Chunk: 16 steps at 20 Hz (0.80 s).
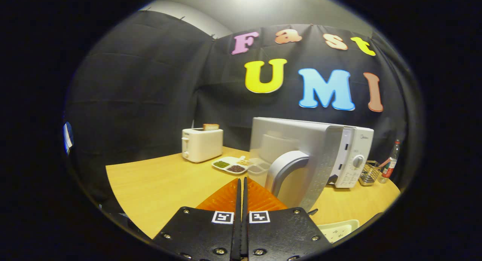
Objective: Open the microwave, put the food inside, and close the microwave door.
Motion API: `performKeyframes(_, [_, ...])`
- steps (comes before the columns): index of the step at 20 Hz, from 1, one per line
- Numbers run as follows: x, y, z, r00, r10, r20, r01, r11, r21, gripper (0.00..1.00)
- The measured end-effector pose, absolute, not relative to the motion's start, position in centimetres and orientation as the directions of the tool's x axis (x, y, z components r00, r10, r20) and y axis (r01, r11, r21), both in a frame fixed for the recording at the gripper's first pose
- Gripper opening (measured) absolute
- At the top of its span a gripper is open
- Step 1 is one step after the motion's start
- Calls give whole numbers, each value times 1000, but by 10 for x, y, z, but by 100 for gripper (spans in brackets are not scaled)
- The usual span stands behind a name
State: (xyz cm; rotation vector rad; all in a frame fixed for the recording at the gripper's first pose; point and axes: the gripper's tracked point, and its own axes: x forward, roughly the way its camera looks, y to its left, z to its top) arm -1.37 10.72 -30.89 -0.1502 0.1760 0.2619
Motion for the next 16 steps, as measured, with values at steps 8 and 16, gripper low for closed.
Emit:
performKeyframes(8, [58, -11, -302, 980, 29, -196, -70, 976, -206, 1])
performKeyframes(16, [130, -65, -303, 971, -72, -226, 36, 986, -160, 1])
